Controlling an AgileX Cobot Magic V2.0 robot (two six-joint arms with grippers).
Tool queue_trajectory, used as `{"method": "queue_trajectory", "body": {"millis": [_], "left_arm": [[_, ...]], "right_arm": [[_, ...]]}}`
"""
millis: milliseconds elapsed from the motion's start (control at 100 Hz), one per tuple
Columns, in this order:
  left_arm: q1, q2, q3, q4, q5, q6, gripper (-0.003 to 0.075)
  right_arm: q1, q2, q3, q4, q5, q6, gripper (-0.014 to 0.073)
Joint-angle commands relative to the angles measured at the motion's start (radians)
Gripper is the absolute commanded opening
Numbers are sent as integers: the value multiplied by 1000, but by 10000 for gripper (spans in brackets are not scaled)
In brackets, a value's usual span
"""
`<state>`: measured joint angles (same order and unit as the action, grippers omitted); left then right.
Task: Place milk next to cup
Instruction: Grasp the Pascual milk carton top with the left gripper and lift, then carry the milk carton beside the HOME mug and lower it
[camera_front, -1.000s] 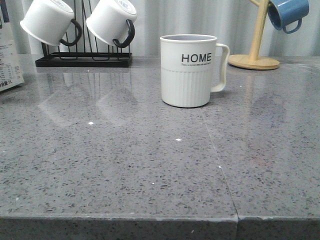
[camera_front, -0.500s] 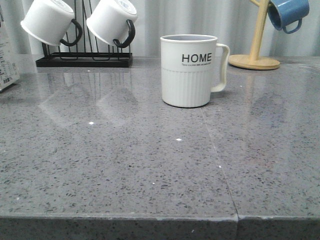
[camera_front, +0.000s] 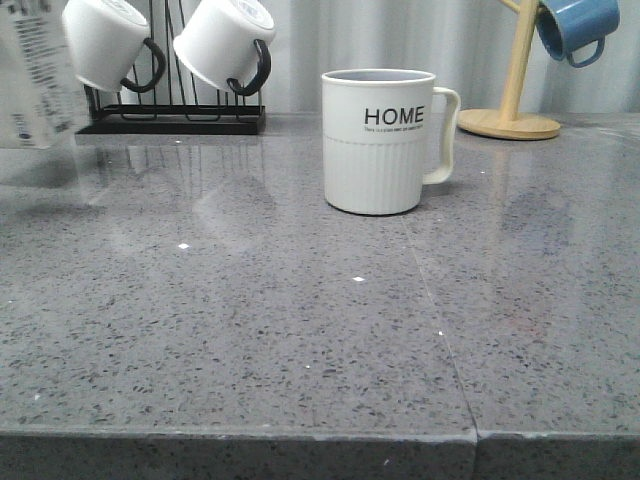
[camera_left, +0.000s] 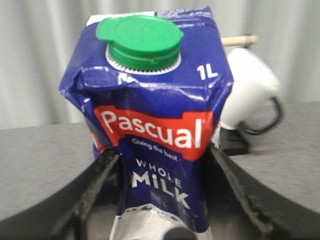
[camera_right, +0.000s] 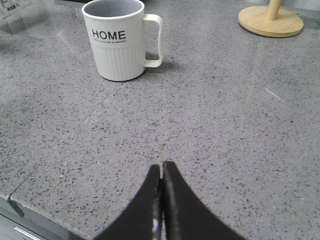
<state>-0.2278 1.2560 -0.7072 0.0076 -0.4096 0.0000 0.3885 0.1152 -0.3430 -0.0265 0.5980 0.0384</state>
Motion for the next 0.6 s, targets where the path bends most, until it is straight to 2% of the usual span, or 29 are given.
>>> {"method": "queue_trajectory", "body": {"millis": [0,230,380,590], "left_arm": [[-64,-30,-33,6,-61,-7,273],[-220,5,-51,-13,-48,-7,273],[-260,56,-108,-18,23,-7,273],[-318,120,-171,-18,15,-7,273]], "right_arm": [[3,10,-23,-5,-73,-5,-58],[3,10,-23,-5,-73,-5,-58],[3,10,-23,-5,-73,-5,-58],[3,10,-23,-5,-73,-5,-58]]}}
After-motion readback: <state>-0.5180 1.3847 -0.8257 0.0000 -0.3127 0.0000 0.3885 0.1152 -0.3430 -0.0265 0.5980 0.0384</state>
